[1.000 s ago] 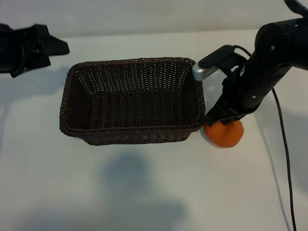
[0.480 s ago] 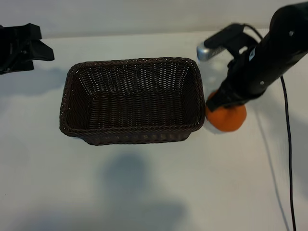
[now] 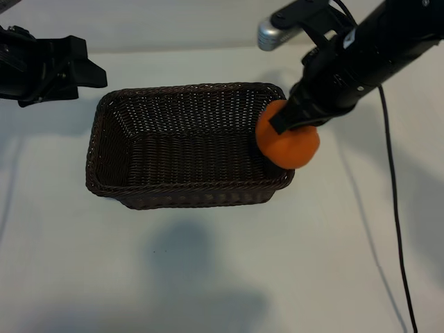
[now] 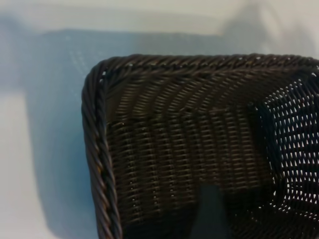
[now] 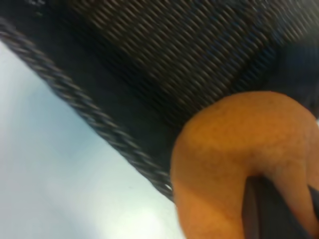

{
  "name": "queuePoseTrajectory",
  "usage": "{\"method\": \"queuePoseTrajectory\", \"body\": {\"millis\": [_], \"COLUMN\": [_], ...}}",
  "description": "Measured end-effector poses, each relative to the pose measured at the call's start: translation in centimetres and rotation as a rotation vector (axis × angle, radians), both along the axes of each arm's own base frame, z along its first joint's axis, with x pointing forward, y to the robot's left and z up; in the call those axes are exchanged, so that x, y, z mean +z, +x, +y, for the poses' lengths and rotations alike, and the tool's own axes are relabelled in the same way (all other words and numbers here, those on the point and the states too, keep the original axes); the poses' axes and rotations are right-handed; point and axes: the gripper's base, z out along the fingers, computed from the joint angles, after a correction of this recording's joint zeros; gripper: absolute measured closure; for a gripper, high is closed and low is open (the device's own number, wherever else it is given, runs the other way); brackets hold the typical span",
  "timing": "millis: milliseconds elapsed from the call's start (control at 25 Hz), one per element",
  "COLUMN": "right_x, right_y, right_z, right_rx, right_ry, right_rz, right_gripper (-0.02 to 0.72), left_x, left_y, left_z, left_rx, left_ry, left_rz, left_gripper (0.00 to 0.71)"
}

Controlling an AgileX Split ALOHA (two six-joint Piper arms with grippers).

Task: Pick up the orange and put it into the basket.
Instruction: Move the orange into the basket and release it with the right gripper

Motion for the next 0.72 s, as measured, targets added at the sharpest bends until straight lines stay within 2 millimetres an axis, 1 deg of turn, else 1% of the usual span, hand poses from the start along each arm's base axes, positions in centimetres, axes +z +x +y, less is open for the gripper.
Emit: {"method": "queuePoseTrajectory", "body": {"millis": [80, 200, 280, 440, 560, 720], "right_x": [0.4, 0.5, 0.1, -1.0, -1.5, -1.5], "right_y": [-0.2, -1.0, -1.4, -1.6, -0.7, 1.3], "right_z": [0.9, 2.7, 4.4, 7.3, 9.0, 10.6], "right_rx": [0.023, 0.080, 0.127, 0.210, 0.237, 0.232], "right_ry": [0.008, 0.021, 0.029, 0.034, 0.038, 0.071], "right_rz": [-0.012, -0.020, -0.032, -0.086, -0.098, -0.118], "right_gripper": [0.631, 0.631, 0.631, 0.631, 0.631, 0.631], "left_x": [0.0, 0.1, 0.1, 0.2, 0.2, 0.2], "left_y": [0.0, 0.0, 0.1, 0.1, 0.1, 0.1], "left_z": [0.0, -0.1, -0.1, -0.1, -0.1, -0.1], "left_rx": [0.000, 0.005, 0.007, 0.010, 0.010, 0.011], "left_ry": [-0.003, -0.017, -0.019, -0.023, -0.023, -0.026], "left_rz": [0.000, -0.002, -0.004, -0.007, -0.007, -0.007], "left_gripper": [0.162, 0.162, 0.162, 0.162, 0.162, 0.162]}}
